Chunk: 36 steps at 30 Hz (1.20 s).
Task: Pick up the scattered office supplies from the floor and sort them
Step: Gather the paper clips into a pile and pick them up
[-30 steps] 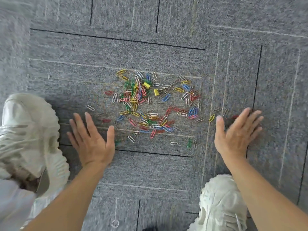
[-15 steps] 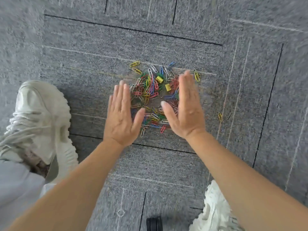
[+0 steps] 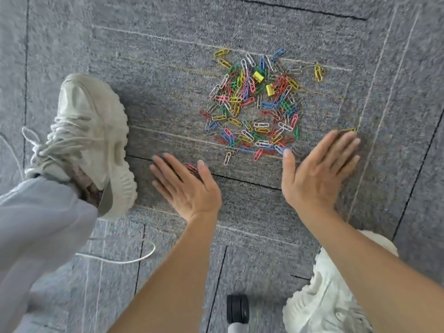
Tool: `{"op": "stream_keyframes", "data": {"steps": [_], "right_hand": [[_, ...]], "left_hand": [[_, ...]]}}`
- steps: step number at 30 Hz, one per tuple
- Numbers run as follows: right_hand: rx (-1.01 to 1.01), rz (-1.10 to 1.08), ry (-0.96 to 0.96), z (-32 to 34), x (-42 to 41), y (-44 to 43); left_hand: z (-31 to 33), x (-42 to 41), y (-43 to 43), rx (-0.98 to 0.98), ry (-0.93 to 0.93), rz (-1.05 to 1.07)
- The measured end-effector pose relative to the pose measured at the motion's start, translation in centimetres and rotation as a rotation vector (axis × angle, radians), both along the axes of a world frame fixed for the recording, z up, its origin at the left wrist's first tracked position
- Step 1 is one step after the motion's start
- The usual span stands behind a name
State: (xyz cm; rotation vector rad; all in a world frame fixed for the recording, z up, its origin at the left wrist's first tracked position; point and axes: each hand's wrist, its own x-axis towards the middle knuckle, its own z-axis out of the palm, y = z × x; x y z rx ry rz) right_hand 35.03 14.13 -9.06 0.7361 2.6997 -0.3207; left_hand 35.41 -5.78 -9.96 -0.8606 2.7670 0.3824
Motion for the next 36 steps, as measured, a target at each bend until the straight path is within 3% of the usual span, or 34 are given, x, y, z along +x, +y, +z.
{"op": "stream_keyframes", "data": {"steps": [3, 7, 10, 12, 14, 17, 20, 25, 31, 36], "right_hand": [[-0.059, 0.191, 0.036, 0.3, -3.4, -2.4], [-0.196, 0.286, 0.116, 0.5, -8.3, -4.6], [-0.331, 0.316, 0.193, 1.2, -9.4, -3.2], [-0.343, 0.370, 0.210, 1.8, -8.3, -1.1], [-0.325, 0.441, 0.096, 2.7, -6.6, 1.2], [-0.274, 0.532, -0.264, 4.0, -4.2, 3.5], [-0.144, 0.579, -0.433, 4.0, -2.9, 3.7], [-0.102, 0.599, -0.366, 3.4, -5.2, 1.4], [-0.094, 0.616, -0.268, 2.8, -9.0, -1.3], [-0.228, 0.553, -0.231, 3.3, -7.9, 0.7]], "left_hand": [[0.0, -2.9, 2.0, 0.048, 0.084, -0.230], [0.6, -8.5, 3.7, 0.192, 0.156, -0.514], [1.6, -11.0, 2.6, 0.304, 0.237, -0.589], [2.4, -11.2, 0.7, 0.264, 0.218, -0.651], [3.1, -11.2, -1.2, 0.172, 0.043, -0.749], [4.0, -11.7, -3.6, 0.012, -0.246, -0.897], [4.2, -11.9, -4.6, -0.064, -0.359, -1.018], [3.5, -11.5, -3.8, -0.074, -0.412, -1.033], [2.6, -12.4, -1.5, -0.077, -0.299, -0.994], [3.1, -14.6, -0.8, 0.067, -0.248, -0.941]]}}
